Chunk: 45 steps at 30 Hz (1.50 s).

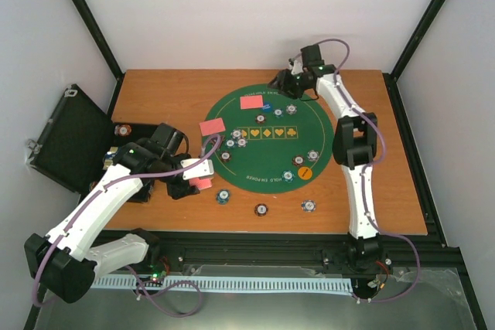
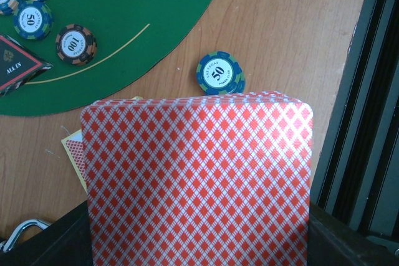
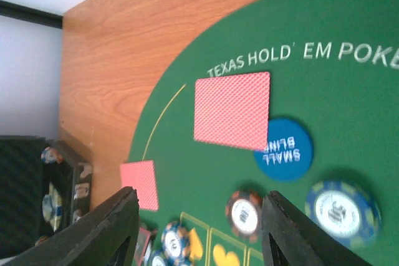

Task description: Distribute texas hold em gaming equipment

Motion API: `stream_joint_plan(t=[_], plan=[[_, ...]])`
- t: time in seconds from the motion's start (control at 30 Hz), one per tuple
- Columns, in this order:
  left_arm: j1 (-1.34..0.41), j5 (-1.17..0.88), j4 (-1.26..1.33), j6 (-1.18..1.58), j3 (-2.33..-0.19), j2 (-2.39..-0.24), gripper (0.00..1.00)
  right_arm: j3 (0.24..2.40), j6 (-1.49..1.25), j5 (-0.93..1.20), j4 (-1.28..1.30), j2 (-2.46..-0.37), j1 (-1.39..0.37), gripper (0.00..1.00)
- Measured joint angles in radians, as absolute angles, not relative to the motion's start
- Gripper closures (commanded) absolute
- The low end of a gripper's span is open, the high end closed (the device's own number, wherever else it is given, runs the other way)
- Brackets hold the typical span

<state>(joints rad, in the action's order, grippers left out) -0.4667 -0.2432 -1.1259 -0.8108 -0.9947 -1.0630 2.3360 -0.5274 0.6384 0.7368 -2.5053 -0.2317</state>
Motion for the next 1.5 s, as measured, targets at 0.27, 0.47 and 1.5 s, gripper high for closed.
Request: stream_joint_plan(t=[0.27,0.47,1.5], plan=[[-0.467,-0.24,-1.13,-0.811,-0.995,-1.063,0.89,1.704,-0.55,0.691,0.549,-2.01,-0.252,0.44],[-0.467,-0.244,-1.146,-0.807,-1.018,-1.065,0.89,1.225,-0.656,0.749,0.323,-1.673,-0.377,0.4],[-0.467,-0.273,-1.157,-0.788,-1.041,-1.067,0.89,0.817,-1.085,0.595,-0.377,-1.543,-0.955,0.4]])
